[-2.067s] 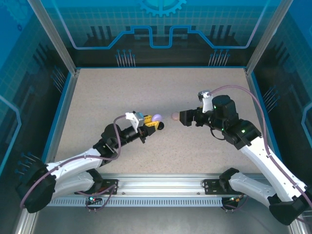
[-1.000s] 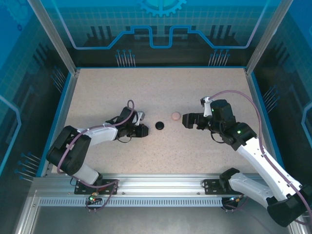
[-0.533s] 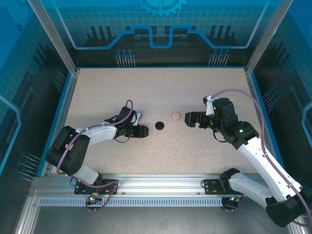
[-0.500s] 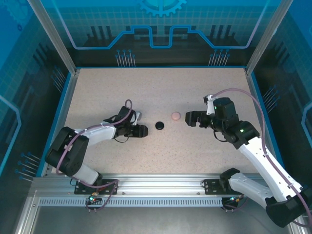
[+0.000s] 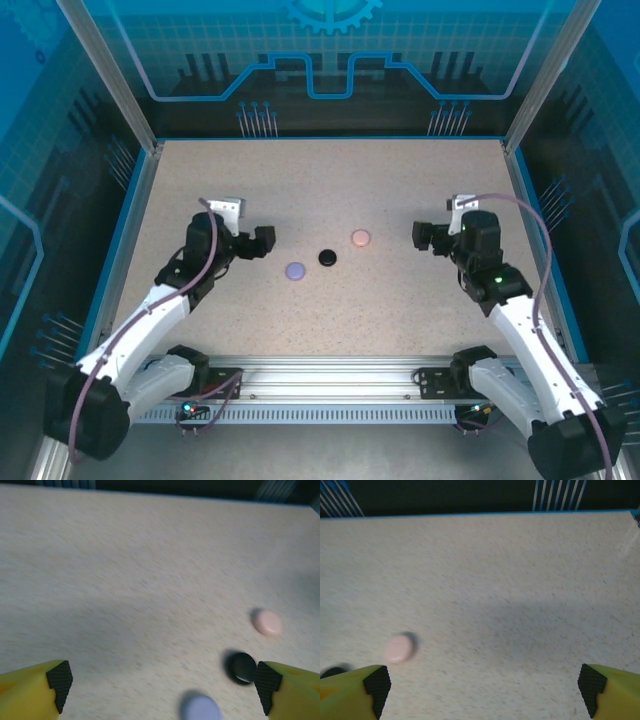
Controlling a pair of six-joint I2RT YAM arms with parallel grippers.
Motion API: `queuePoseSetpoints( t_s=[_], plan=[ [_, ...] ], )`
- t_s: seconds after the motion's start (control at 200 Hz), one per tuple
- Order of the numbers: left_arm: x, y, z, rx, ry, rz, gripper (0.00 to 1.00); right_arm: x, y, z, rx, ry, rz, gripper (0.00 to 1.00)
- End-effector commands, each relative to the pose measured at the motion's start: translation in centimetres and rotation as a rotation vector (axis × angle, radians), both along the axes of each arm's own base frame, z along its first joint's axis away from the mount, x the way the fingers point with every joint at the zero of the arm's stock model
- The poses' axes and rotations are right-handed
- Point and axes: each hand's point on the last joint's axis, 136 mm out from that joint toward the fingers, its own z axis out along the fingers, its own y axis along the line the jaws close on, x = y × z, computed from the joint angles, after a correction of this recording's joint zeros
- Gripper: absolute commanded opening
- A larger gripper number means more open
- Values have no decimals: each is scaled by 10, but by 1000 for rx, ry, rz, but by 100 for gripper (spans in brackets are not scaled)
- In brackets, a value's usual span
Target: Insert wireless bluetooth earbuds into charging case
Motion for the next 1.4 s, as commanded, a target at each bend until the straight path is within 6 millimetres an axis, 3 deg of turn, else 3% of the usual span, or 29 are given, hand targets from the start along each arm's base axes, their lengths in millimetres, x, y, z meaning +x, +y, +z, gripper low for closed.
queuePoseSetpoints(
  t_s=[0.0, 0.09, 0.355, 0.655, 0.75, 0.981, 1.391],
  plan=[
    [11, 47, -3, 131, -126, 190, 99, 24, -8, -4, -76, -177, 17, 100],
    [15, 59, -12, 158, -146, 224, 99, 33, -17, -31, -98, -178, -3, 100],
    [30, 68, -40, 176, -209, 244, 99, 56, -11, -63, -131, -265, 72, 100],
    [45, 57, -63, 234, -321, 137, 99, 77, -6, -106, -93, -211, 122, 100],
    [48, 68, -76, 196, -299, 169, 99, 92, -10, -112, -89, -123, 104, 100],
    [72, 83, -96, 114, -145, 175, 99, 91, -12, -112, -88, -125, 96, 100],
    [72, 90, -94, 85, -153, 190, 99, 91, -11, -113, -98, -123, 94, 100]
  ],
)
